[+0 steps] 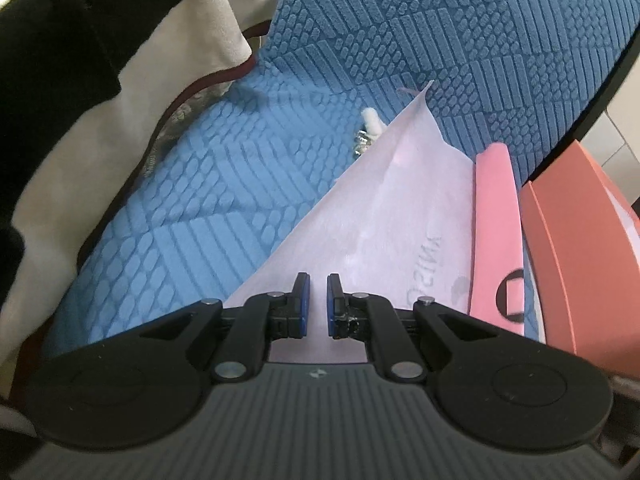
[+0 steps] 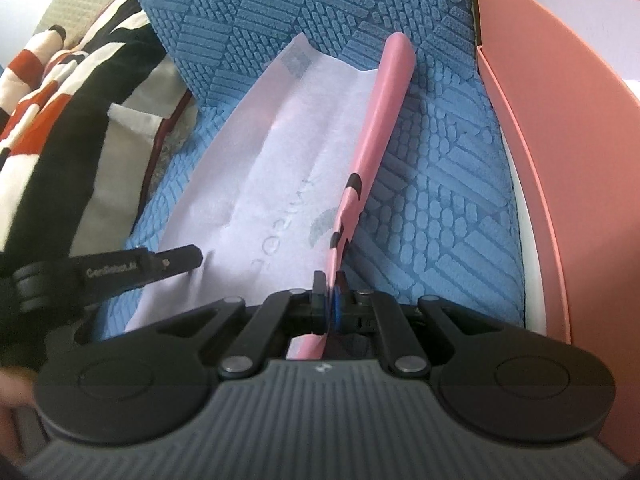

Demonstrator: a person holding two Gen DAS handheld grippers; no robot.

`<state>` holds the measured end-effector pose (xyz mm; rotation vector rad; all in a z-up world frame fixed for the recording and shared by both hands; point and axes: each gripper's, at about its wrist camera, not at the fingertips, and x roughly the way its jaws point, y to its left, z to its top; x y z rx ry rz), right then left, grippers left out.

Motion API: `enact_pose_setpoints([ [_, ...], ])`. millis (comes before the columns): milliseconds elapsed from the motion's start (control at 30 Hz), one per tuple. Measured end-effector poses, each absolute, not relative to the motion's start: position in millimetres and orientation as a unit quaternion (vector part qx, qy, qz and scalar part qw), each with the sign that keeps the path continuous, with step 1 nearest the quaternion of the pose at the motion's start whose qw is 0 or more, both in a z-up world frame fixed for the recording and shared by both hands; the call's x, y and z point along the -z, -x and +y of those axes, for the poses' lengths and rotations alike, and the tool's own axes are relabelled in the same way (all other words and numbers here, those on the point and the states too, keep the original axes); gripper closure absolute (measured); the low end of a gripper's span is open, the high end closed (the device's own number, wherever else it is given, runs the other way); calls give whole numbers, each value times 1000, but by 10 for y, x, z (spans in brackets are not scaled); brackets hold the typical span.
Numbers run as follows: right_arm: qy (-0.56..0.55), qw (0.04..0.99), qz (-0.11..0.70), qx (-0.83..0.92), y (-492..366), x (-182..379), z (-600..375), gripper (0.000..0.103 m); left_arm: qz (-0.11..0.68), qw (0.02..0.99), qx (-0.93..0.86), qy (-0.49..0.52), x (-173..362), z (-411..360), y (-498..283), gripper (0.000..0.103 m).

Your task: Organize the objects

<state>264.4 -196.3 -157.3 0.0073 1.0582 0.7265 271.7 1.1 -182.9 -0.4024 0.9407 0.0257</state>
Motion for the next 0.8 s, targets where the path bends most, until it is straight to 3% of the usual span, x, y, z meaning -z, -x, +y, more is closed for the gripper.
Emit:
enact_pose_setpoints([
  [667,-25,789,513,-337,-2761,1625,-1971,97,459,847,154,218,1711,-221,-2690,93],
  [733,-27,788,513,-339,-2768,1627,-1973,97,467,838,175,222,1718,-272,-2670,89],
  [800,-30,786,516,-339,-2775,1627,-1980,97,475,829,195,221,1722,-331,-2633,76],
])
